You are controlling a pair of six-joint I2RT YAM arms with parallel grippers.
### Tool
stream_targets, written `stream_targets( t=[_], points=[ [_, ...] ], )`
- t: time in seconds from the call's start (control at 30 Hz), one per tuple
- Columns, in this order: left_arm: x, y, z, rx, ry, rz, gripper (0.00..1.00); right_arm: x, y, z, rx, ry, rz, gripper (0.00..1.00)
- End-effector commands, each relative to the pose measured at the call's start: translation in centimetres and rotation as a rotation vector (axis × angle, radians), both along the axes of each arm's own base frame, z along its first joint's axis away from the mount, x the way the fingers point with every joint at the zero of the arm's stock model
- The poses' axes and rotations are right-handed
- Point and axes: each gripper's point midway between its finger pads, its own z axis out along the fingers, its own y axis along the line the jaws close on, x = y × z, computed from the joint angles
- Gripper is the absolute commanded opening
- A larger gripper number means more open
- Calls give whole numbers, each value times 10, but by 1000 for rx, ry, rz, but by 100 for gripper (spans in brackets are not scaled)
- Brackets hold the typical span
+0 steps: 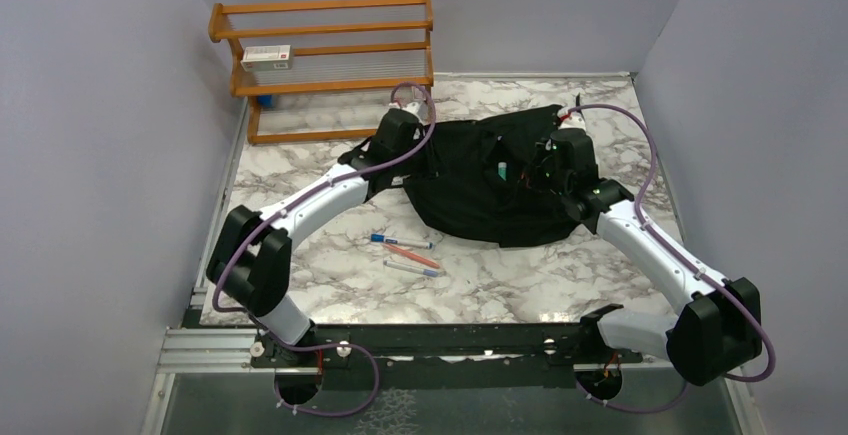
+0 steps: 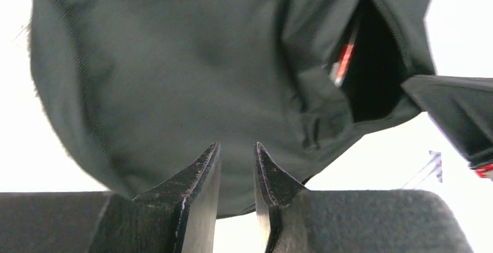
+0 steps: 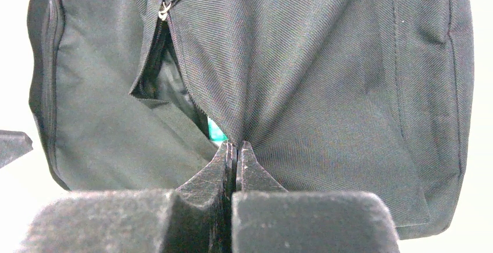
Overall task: Pack the student bag
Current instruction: Pick up the stationery from the center of the board.
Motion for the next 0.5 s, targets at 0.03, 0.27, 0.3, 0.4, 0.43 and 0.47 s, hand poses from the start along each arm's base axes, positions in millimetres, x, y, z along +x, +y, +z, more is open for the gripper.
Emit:
stream_targets(
  t=[0.03,0.27,0.3,0.4,0.43,0.47],
  points=[
    [-20,51,-27,113,88,237,28,-2,-9,-4,-44,9,-30,1],
    [-52,84,-66,153,225,374,37,-4,-6,-9,-32,19,-18,1],
    [-54,86,-68,159,228,382,39,-4,-6,-10,-30,21,-19,1],
    [-57,90,-70,183,232,379,42,-6,-5,-12,-21,27,-16,1],
    [-59,91,-72,194,237,373,43,-7,-5,-13,-19,30,-15,1],
    [-61,93,-75,205,245,372,43,-8,-5,-13,-17,31,-16,1]
  ],
)
